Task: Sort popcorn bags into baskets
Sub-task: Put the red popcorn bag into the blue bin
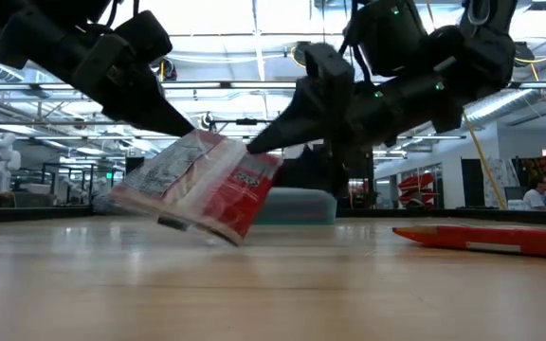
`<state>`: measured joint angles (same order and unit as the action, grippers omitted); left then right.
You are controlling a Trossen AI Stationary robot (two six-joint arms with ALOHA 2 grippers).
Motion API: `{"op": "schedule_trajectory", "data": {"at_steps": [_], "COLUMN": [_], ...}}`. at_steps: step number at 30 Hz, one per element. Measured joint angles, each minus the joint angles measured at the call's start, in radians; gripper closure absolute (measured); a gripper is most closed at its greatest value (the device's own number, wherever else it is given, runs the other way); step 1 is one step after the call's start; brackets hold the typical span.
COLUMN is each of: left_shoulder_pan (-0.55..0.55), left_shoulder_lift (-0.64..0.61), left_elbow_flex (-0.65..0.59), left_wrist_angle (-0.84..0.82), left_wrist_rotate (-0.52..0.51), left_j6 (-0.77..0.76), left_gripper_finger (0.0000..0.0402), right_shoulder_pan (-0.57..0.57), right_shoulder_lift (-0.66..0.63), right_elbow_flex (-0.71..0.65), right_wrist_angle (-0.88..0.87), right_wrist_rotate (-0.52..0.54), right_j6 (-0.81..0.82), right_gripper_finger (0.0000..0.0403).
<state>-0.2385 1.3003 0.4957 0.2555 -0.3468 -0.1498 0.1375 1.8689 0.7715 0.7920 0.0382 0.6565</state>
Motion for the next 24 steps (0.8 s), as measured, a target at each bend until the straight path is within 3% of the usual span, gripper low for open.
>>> {"op": "schedule_trajectory", "data": {"at_steps": [5,12,17,20,24], "left_shoulder_pan": [0.005,0.027,0.049,0.056,0.073], "left_shoulder_lift": [0.0,-0.065,-0.196,-0.262,-0.315], "left_elbow_flex": [0.0,0.002,0.002,0.002,0.002], "left_wrist_angle": [0.039,0.093,0.064,0.018,-0.069], "left_wrist_rotate": [0.003,-0.02,-0.026,-0.027,-0.033], "left_j6": [0.056,0.114,0.121,0.075,-0.101], "left_gripper_finger": [0.0401,0.0379,0.0364,0.0358,0.0356], "right_shoulder_pan": [0.002,-0.024,-0.035,-0.014,0.047], "right_shoulder_lift": [0.051,-0.007,-0.126,-0.207,-0.261], "right_elbow_flex": [0.007,0.006,0.005,0.005,0.005], "right_wrist_angle": [0.162,0.128,-0.031,-0.093,-0.119], "right_wrist_rotate": [-0.043,-0.041,0.004,0.144,0.369], "right_j6": [-0.088,-0.263,-0.424,-0.595,-0.869], "right_gripper_finger": [0.021,0.038,0.0383,0.0391,0.0392]}}
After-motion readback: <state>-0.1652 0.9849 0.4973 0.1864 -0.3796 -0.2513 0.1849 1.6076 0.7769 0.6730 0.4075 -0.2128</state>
